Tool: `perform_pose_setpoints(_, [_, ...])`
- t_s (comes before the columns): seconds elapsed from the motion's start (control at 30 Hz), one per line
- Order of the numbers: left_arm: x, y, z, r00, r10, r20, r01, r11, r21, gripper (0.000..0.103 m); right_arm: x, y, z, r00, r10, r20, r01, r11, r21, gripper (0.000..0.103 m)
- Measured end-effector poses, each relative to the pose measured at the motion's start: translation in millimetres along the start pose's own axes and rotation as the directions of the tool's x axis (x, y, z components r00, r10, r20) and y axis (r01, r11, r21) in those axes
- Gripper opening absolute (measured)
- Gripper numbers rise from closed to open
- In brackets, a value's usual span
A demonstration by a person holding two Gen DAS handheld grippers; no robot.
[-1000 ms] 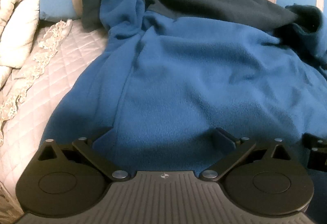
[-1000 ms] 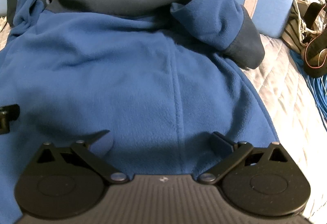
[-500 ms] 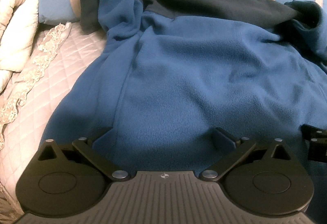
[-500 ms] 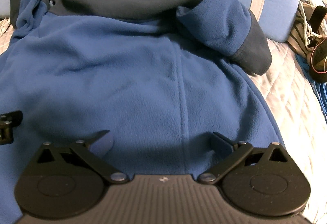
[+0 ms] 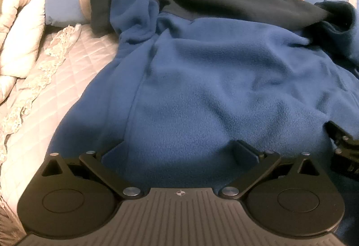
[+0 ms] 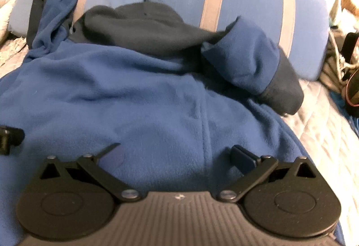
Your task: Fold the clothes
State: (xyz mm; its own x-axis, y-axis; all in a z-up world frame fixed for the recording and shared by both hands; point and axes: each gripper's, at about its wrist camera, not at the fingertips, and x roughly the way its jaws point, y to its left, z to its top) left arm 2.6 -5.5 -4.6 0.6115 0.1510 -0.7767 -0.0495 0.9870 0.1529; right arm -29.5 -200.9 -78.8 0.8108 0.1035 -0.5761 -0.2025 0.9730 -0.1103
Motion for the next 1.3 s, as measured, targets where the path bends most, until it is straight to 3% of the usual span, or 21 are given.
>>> perform_pose_setpoints(1.3, [-3.1,3.1,-6.6,0.999,-0.002,0.036,0.002,1.0,0.018,0.103,-0.4,-5.5,-4.1,1.0,0.021,0.01,-0.021,0.999,0.03,0.102])
